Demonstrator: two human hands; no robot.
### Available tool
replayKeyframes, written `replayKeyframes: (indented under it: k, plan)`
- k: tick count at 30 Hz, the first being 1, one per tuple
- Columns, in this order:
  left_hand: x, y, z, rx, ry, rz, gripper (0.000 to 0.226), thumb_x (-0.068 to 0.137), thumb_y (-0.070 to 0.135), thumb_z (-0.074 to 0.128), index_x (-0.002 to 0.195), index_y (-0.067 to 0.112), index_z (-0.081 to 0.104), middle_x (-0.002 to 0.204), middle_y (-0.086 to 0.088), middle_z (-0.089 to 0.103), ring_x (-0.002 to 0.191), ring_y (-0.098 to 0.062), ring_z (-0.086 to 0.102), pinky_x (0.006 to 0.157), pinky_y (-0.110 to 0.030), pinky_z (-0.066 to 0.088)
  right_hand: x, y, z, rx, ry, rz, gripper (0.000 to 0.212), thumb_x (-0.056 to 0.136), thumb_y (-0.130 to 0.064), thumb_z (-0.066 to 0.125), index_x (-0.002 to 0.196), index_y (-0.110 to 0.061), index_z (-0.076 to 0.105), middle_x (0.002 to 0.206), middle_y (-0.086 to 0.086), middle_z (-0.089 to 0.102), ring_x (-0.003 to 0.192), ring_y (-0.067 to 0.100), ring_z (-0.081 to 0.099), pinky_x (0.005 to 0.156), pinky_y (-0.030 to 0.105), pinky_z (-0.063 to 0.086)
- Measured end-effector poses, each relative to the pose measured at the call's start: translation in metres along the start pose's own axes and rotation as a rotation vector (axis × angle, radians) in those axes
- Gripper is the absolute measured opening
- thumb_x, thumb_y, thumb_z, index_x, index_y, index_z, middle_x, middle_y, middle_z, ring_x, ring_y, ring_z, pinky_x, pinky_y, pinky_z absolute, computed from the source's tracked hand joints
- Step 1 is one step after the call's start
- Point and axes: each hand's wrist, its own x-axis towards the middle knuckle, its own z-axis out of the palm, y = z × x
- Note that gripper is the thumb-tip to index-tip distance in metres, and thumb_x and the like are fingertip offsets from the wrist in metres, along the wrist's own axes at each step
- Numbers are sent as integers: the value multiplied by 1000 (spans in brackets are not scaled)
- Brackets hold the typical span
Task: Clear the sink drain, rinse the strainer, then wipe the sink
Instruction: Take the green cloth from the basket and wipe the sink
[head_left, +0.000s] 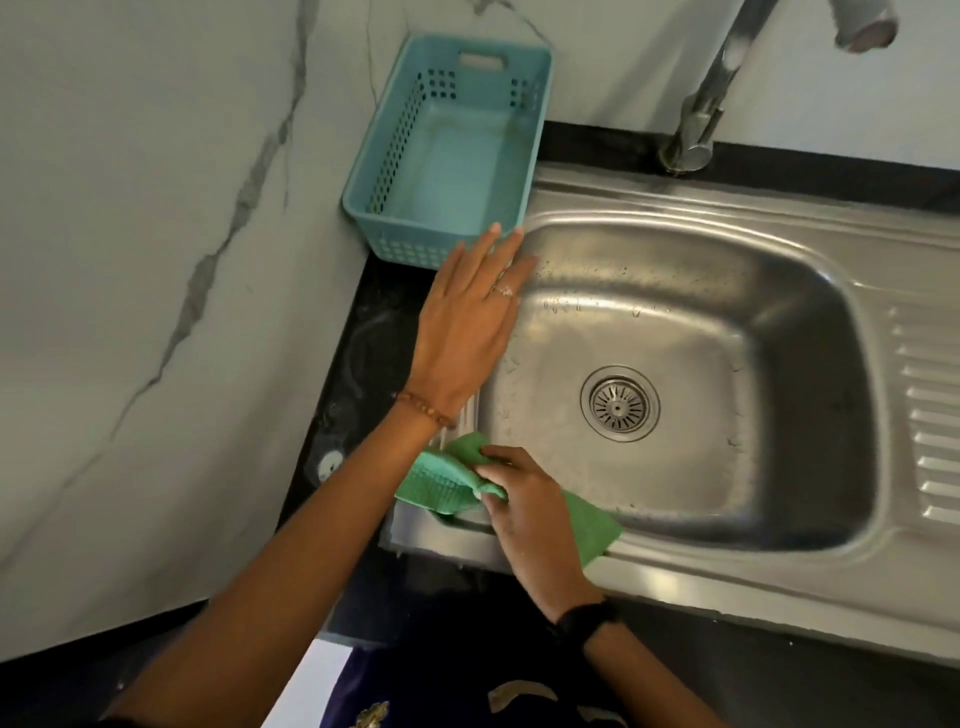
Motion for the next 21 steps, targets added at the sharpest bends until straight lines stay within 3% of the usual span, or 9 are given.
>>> replayKeyframes:
  k: [4, 6, 8, 9, 11, 14, 19, 21]
  plan:
    - [46, -14, 9, 121, -274, -30, 54, 88, 24, 54, 139, 20, 37, 153, -9, 27, 142, -27, 22, 115, -46, 12, 31, -11, 7, 166, 133, 94, 27, 83, -1, 61, 108, -9, 67, 109, 0, 56, 91, 5, 52, 80, -8, 31]
    - [58, -20, 14, 81, -354, -103, 55, 88, 27, 55, 139, 26, 34, 150, -10, 33, 137, -26, 32, 112, -43, 20, 51, -16, 6, 270, 191, 127, 26, 82, 1, 61, 106, -7, 67, 102, 0, 53, 91, 10, 53, 74, -10, 30]
    - [64, -24, 15, -1, -298, -128, 45, 89, 27, 55, 133, 27, 44, 118, -9, 64, 106, -26, 60, 88, -34, 40, 71, -18, 2, 316, 239, 122, 25, 81, 3, 61, 104, -5, 68, 101, 5, 57, 90, 14, 54, 73, -9, 31]
    - [66, -23, 13, -37, -252, -142, 40, 88, 27, 55, 128, 28, 49, 97, -8, 71, 87, -27, 65, 73, -29, 39, 81, -17, 0, 325, 260, 109, 25, 81, 4, 60, 103, -5, 69, 101, 8, 59, 88, 13, 53, 73, -9, 31]
    - [68, -20, 7, -77, -180, -172, 35, 88, 28, 54, 123, 28, 55, 73, -9, 70, 68, -29, 63, 63, -27, 33, 103, -15, -5, 354, 302, 93, 26, 82, 8, 58, 103, -3, 69, 100, 12, 61, 85, 10, 51, 73, -8, 32]
    - [76, -18, -1, -95, -124, -193, 35, 87, 29, 55, 122, 28, 56, 65, -10, 67, 61, -27, 61, 62, -28, 37, 139, -13, -12, 436, 388, 112, 26, 83, 13, 53, 103, 3, 67, 103, 16, 61, 87, 10, 52, 75, -7, 36]
    - [78, -14, -5, -102, -128, -183, 37, 86, 24, 59, 123, 25, 57, 64, -10, 66, 61, -26, 61, 64, -31, 44, 203, -7, -27, 449, 463, 85, 24, 84, 12, 43, 94, 0, 60, 102, 16, 55, 88, 16, 49, 77, 15, 40]
    - [76, -14, -6, -83, -115, -166, 36, 83, 21, 62, 119, 23, 60, 61, -8, 66, 57, -24, 60, 61, -27, 41, 225, -2, -39, 430, 517, 67, 25, 83, 15, 40, 92, 0, 58, 98, 12, 50, 80, 6, 45, 71, 5, 38]
